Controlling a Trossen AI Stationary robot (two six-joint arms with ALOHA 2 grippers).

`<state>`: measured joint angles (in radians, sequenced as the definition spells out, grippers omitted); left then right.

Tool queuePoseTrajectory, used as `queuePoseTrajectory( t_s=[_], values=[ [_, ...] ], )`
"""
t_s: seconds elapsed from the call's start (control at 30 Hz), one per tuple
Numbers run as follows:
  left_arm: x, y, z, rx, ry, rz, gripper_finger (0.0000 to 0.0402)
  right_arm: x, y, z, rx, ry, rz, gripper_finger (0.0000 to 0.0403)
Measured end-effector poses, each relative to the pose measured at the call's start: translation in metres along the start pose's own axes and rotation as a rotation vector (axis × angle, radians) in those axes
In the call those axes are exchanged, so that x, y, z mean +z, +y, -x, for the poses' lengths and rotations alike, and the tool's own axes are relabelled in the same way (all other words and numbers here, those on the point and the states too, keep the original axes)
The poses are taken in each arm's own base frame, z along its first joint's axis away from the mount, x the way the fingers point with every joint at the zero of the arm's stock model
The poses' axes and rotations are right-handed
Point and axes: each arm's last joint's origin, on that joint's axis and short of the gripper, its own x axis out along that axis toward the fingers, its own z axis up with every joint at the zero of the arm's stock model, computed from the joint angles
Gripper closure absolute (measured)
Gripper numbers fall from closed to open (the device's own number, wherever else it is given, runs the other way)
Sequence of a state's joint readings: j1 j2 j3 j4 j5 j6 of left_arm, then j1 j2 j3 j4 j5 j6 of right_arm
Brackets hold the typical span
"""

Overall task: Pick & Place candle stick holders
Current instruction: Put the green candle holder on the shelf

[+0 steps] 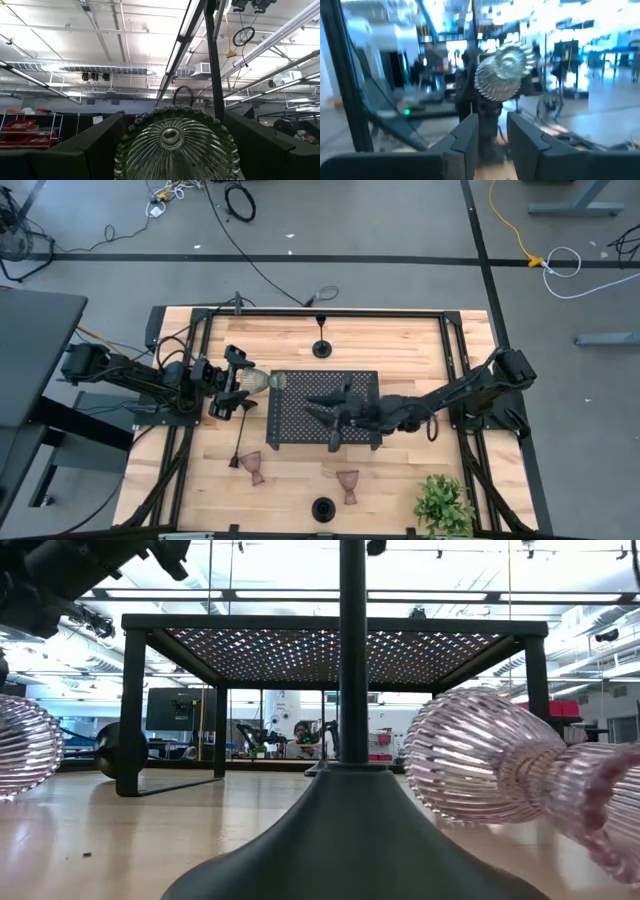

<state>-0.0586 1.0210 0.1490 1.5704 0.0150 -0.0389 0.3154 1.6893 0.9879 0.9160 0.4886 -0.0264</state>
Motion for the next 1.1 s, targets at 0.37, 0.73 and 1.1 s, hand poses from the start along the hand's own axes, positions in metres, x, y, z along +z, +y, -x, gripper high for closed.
queuePoseTrajectory(
  t_s=[0.37, 0.73, 1.1],
  values=[
    [0.003, 0.000, -0.004, -0.003, -0.018, -0.011, 0.0083, -0.027, -0.019, -0.030, 0.163, -0.186, -0.051, 0.0301],
    [0.005, -0.001, -0.008, -0.035, -0.027, -0.025, 0.0083, -0.027, -0.021, -0.070, 0.200, -0.254, 0.040, 0.0301],
    [0.004, -0.001, -0.008, -0.040, -0.018, -0.025, 0.0083, -0.025, -0.032, -0.091, 0.234, -0.292, 0.057, 0.0284]
  ],
)
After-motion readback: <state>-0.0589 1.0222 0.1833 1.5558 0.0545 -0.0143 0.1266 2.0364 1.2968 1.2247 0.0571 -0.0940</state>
